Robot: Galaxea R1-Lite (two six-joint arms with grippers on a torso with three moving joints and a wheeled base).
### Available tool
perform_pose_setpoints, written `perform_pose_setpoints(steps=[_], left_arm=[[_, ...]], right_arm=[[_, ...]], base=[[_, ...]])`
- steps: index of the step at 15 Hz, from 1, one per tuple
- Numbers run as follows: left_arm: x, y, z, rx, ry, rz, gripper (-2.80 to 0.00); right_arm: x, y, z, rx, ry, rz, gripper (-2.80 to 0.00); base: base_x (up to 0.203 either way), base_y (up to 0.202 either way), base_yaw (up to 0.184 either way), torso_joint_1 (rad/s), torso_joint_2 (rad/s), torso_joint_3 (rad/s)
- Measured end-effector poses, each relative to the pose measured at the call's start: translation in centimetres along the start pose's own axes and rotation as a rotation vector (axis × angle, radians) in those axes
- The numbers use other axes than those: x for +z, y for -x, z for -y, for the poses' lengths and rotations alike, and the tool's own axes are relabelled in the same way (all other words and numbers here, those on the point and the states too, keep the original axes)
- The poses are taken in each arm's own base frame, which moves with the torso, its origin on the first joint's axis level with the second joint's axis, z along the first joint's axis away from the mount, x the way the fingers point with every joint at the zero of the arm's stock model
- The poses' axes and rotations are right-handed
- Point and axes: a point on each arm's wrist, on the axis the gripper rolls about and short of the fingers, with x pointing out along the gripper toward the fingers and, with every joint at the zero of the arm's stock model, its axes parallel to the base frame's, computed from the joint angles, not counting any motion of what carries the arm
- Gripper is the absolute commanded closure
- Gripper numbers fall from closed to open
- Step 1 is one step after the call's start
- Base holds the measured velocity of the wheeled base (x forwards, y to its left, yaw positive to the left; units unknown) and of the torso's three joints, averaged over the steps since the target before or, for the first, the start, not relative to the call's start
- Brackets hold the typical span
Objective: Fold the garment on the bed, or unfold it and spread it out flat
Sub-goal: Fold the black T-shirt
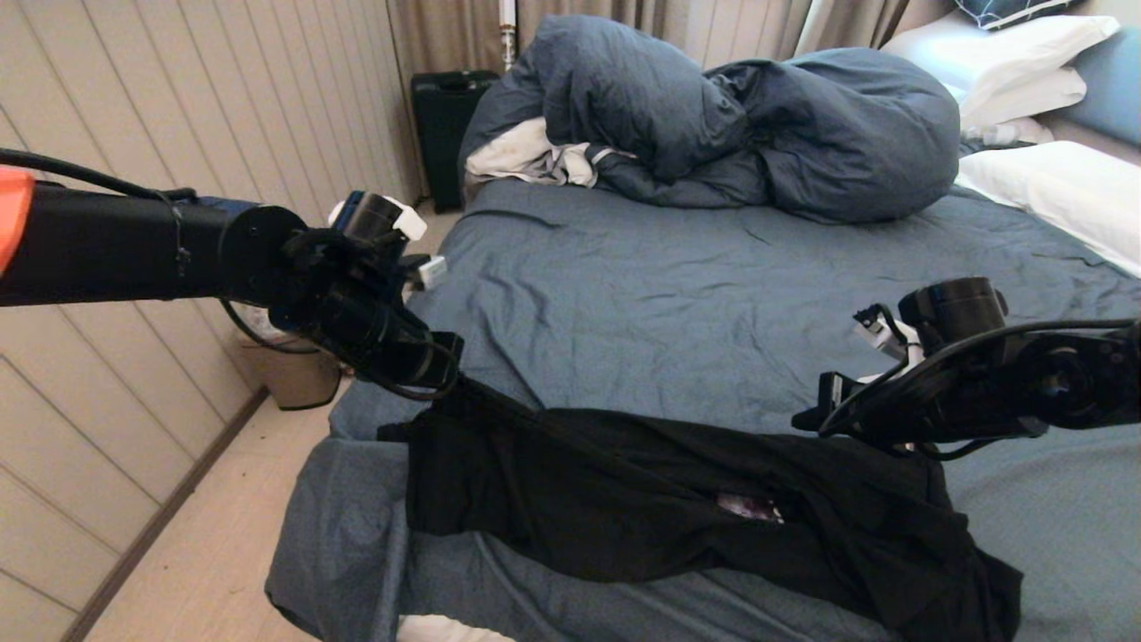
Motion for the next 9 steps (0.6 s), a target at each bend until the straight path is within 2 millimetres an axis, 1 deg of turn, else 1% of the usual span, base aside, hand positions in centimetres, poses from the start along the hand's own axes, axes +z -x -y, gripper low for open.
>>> perform_pose_setpoints(steps=[5, 9], left_arm=[[-1.9, -1.9, -0.7, -0.006, 0.012, -0.091, 0.00], [-1.6, -3.3, -0.8, -0.034, 0.015, -0.079, 0.00]], right_arm=[[-0.1, -0.1, 0.0, -0.001, -0.001, -0.006, 0.00], [-0.1, -0.3, 0.1, -0.004, -0.003, -0.010, 0.00]], base=[[0.000, 0.000, 0.000, 0.000, 0.00, 0.000], [0.000, 0.000, 0.000, 0.000, 0.00, 0.000]])
